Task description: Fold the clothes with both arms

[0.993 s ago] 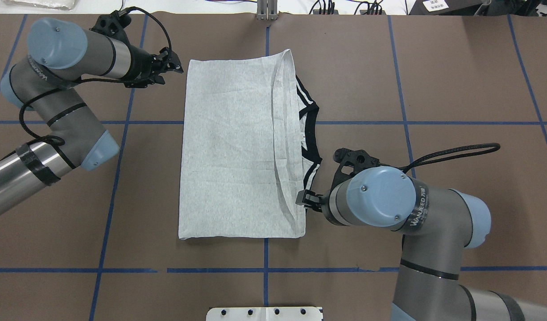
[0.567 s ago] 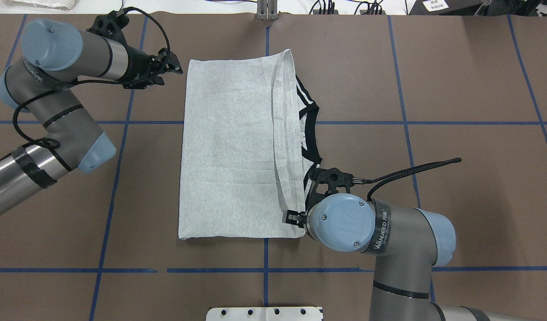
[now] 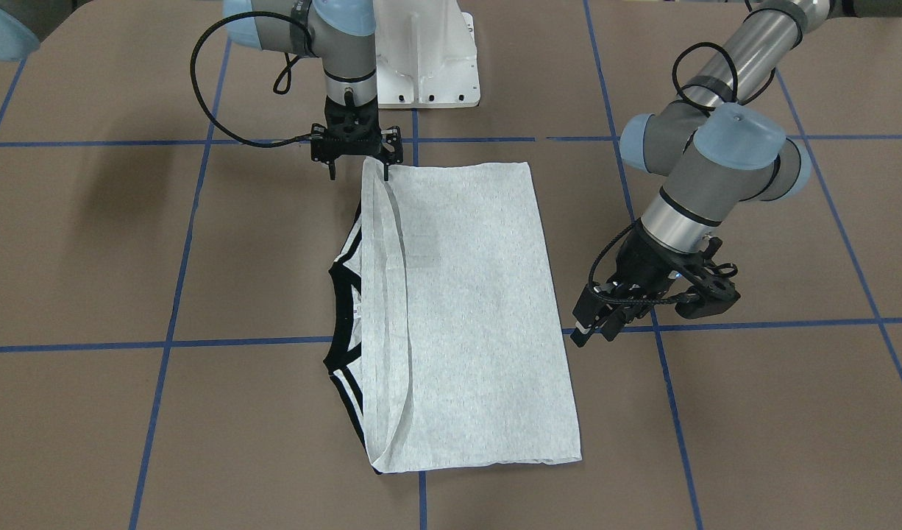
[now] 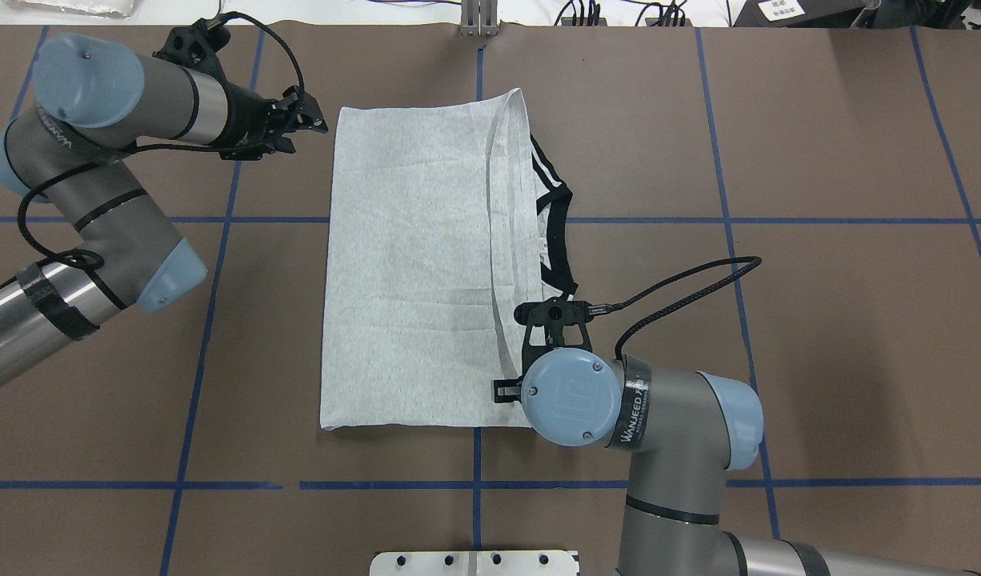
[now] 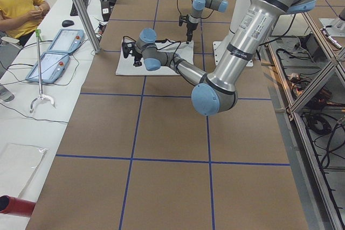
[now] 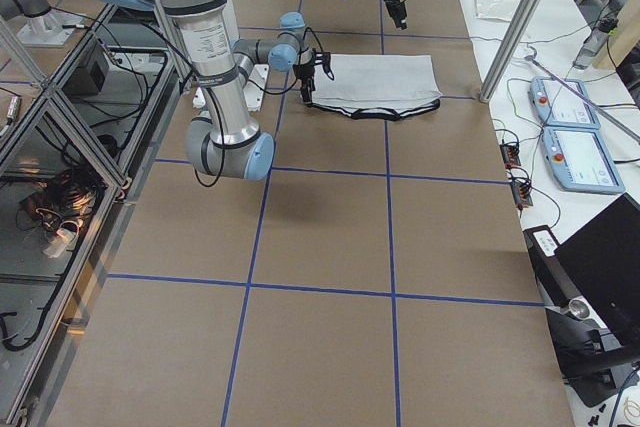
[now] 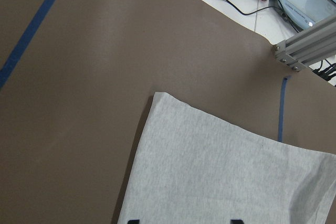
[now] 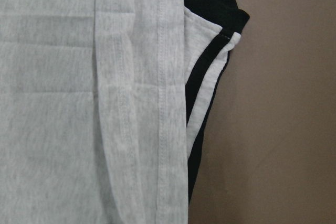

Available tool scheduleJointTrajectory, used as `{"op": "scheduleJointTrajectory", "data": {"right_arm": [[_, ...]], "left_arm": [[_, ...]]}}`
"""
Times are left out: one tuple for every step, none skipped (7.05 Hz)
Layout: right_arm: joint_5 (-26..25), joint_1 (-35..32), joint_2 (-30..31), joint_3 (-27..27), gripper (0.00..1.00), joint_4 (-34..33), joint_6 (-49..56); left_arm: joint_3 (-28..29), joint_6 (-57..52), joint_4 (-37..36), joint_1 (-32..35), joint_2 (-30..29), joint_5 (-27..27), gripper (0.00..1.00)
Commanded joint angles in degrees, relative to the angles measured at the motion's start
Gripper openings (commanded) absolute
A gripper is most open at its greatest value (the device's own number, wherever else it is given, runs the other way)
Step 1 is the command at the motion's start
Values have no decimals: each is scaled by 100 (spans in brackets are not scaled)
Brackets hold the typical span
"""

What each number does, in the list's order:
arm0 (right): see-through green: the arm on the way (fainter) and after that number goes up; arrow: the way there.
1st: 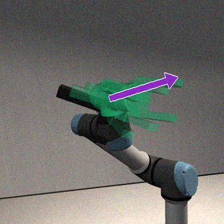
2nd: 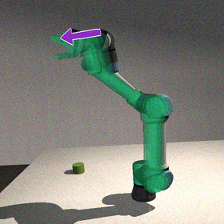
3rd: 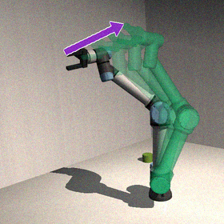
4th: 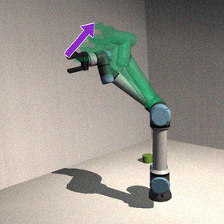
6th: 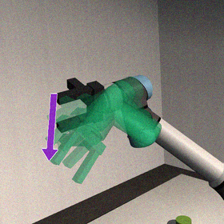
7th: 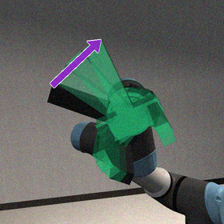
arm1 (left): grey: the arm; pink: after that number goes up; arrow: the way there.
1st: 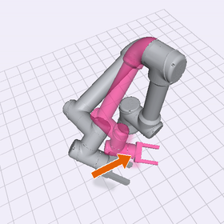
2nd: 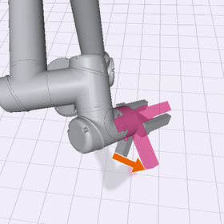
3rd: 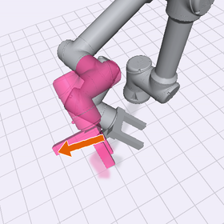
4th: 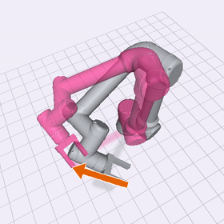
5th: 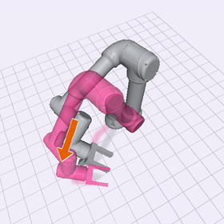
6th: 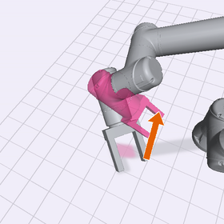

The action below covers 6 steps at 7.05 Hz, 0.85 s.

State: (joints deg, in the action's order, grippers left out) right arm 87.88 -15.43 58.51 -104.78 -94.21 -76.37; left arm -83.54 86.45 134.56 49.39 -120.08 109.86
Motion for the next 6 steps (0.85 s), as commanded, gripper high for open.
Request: {"op": "scheduleJointTrajectory", "data": {"right_arm": [[-61, -57, -129, 273, 100, -1, 753], [0, -213, -121, 292, 100, -1, 1008], [27, -467, -60, 388, 100, 8, 1576], [619, -975, 54, 345, 100, 8, 2086], [990, -1127, 394, 231, 100, 78, 2118], [1011, -1120, 406, -39, 100, 9, 1935]], "left_arm": [[-40, 12, 0, 9, 2, 0, 66], [-92, 12, 0, 0, 54, 0, 66], [-136, 12, -17, 17, 54, 17, 66], [-171, 12, -44, 18, 72, 148, 66], [-267, 12, -44, 18, 142, 158, 65], [-390, 12, -209, 18, 160, 167, 66]]}}
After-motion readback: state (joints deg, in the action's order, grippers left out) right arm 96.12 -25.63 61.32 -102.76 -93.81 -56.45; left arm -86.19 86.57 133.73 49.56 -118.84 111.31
